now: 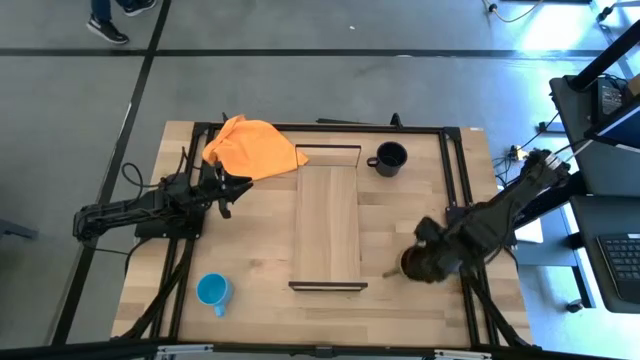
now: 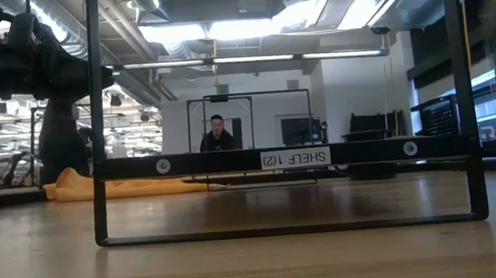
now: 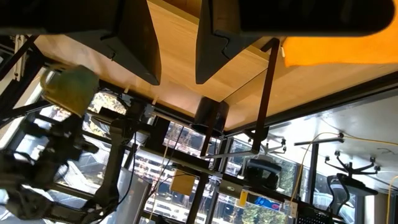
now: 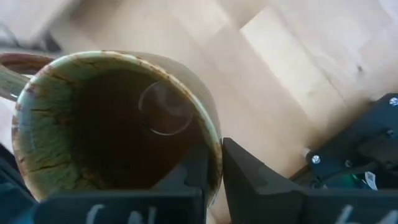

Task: Stack small to large cups/mugs on shelf
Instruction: Put the patterned yellow mug on the shelf

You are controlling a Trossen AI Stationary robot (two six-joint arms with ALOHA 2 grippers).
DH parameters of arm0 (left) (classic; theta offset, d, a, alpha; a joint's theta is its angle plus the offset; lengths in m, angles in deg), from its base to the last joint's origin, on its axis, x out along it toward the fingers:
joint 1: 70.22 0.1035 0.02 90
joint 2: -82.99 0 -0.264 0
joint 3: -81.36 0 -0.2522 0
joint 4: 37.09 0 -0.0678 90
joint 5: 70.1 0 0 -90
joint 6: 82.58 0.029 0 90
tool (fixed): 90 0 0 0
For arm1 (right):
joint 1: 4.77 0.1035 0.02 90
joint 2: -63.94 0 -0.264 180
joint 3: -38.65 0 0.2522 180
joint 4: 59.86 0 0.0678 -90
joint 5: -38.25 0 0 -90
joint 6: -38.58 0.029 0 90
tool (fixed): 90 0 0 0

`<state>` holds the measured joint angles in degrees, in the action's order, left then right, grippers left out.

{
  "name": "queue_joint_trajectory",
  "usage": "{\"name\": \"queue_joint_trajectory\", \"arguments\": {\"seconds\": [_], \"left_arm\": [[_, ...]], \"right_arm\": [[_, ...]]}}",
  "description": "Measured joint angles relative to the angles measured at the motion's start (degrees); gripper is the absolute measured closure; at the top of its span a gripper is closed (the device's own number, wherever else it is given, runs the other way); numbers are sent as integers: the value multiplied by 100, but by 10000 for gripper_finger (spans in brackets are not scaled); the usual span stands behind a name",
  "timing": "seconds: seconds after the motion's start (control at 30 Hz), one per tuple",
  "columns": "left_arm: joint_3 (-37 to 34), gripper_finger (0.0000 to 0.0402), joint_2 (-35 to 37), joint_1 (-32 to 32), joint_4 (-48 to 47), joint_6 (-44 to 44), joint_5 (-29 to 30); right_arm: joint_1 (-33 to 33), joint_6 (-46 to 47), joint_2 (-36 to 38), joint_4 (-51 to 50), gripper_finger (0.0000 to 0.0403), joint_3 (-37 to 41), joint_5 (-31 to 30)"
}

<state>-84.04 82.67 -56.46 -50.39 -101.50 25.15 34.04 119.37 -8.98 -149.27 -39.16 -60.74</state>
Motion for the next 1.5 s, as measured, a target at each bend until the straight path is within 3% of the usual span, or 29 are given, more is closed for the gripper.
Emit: {"name": "queue_joint_trajectory", "arguments": {"seconds": [0.17,0.33,0.67,0.93,1.23,1.5], "left_arm": [[0,308,2,0,-2,0,0],[0,308,0,0,-1,0,-1],[0,308,1,-2,0,0,-1],[0,308,2,0,0,0,0],[-2,308,2,0,-2,0,0],[0,308,1,-2,-1,1,-1]], "right_arm": [[-990,-73,424,-167,366,-4,-58],[-2130,-1121,667,28,374,-7,-356],[-4063,-3494,367,1831,375,-48,-58],[-5048,-4951,-825,2225,375,-1262,115],[-5707,-5851,-2498,1390,375,-3072,989],[-5987,-6250,-3434,1240,375,-3553,1383]]}}
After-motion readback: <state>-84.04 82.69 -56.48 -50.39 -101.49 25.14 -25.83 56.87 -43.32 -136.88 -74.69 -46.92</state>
